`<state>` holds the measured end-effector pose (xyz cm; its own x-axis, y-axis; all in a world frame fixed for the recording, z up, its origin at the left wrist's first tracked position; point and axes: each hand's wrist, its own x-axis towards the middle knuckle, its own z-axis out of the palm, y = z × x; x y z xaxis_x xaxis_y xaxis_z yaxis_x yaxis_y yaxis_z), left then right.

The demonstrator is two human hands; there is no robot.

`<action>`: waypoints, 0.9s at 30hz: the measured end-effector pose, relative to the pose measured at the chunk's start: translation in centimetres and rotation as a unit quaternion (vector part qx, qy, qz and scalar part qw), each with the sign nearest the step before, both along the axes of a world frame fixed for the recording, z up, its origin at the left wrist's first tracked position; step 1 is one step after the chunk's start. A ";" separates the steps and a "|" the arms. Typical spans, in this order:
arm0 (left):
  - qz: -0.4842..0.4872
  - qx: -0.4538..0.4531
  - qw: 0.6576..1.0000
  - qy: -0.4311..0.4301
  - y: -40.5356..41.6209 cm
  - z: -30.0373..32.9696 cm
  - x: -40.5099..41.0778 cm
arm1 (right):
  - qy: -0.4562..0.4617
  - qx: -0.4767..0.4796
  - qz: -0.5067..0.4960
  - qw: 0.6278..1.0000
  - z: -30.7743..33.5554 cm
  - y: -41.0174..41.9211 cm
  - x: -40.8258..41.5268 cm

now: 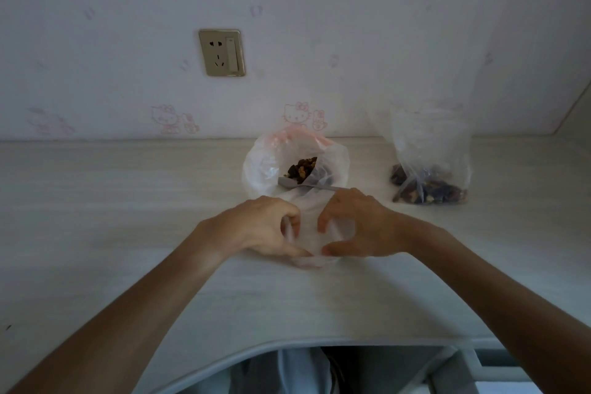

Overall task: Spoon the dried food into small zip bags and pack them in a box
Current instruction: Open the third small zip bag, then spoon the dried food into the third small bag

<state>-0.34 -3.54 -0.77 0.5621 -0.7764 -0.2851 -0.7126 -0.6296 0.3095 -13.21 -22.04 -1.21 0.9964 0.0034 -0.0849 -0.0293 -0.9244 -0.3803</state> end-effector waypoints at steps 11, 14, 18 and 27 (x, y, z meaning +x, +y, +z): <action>0.105 -0.347 0.924 0.121 2.3 -1.4 -1.2 | -0.149 0.340 -0.078 0.925 -2.1 -0.3 -1.3; 0.146 -0.401 0.897 0.119 2.6 -1.0 -1.2 | -0.211 0.372 -0.148 0.892 -2.2 -0.9 -0.8; 0.177 -0.437 0.878 0.085 2.1 -0.2 0.0 | -0.253 0.210 -0.274 0.904 -2.0 -1.5 1.3; 0.033 -0.443 0.861 -0.248 -3.3 2.7 3.8 | -0.120 0.033 -0.344 0.931 -2.4 -0.9 5.1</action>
